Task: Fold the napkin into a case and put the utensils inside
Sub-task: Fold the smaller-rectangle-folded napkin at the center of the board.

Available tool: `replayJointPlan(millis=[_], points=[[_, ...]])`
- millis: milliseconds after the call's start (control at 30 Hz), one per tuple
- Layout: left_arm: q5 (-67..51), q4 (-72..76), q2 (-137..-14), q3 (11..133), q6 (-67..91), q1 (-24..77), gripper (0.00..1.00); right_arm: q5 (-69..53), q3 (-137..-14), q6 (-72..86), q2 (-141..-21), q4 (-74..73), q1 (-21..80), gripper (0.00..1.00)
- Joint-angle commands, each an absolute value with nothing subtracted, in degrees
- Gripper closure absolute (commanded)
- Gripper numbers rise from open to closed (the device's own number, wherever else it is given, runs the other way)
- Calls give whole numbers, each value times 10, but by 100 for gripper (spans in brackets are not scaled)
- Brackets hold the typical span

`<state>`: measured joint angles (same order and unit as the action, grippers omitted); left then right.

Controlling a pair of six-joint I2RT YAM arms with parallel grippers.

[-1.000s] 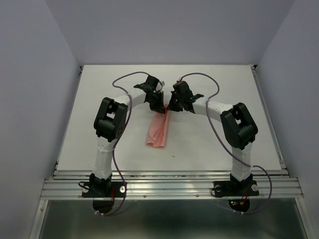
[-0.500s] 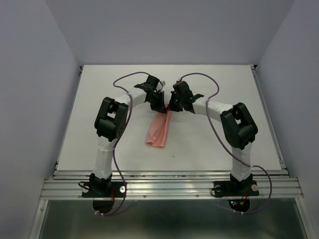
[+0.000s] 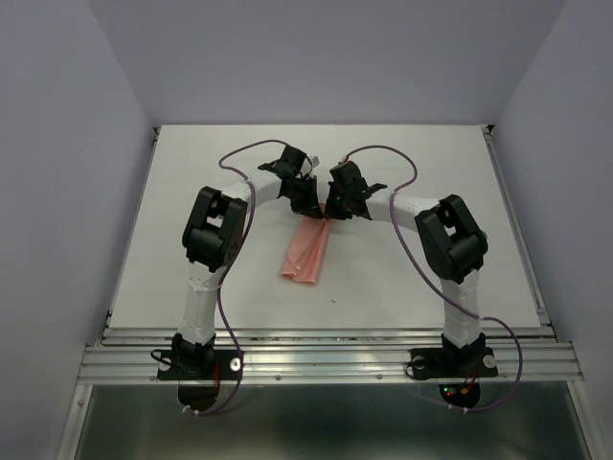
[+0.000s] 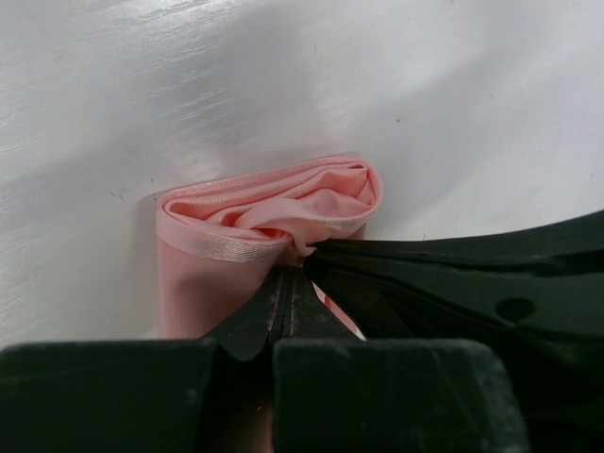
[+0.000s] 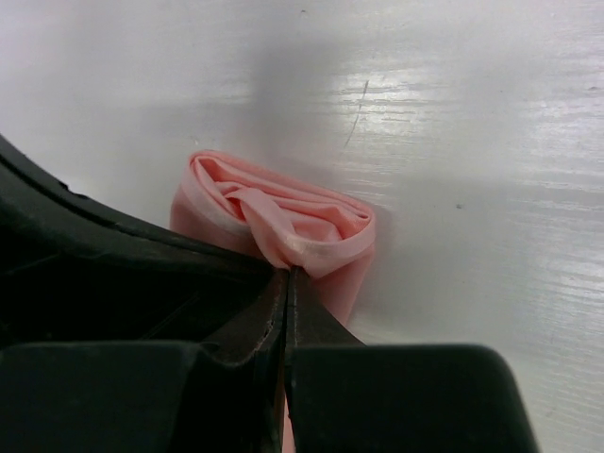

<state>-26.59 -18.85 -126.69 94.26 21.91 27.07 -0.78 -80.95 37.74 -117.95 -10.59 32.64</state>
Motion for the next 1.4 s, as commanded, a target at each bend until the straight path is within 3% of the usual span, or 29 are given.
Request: replayJointPlan(millis=[0,267,300,333,533,900,1033,1367], points=[[-279,-184,-1248,933,218,278,100,-3,-831,374,-1201,-108,331,99],[-266,-211,-1227,953,198,285,100,-3,-834,376,-1214,-118,331,99],[-265,-215,-1224,955,193,287,97,-3,-834,377,-1214,-117,331,99],[-257,-219,-1218,958,192,287,87,-4,-835,377,-1215,-118,331,99],[-218,-243,-1186,955,180,293,76,-3,-831,381,-1210,-118,331,99],[-141,-255,-1098,883,164,293,78,-3,-828,381,-1206,-118,331,99],[-107,-222,-1031,813,165,295,88,-3,-827,379,-1201,-118,331,99],[98,-207,-909,709,136,376,82,-10,-832,377,-1206,-118,331,99]])
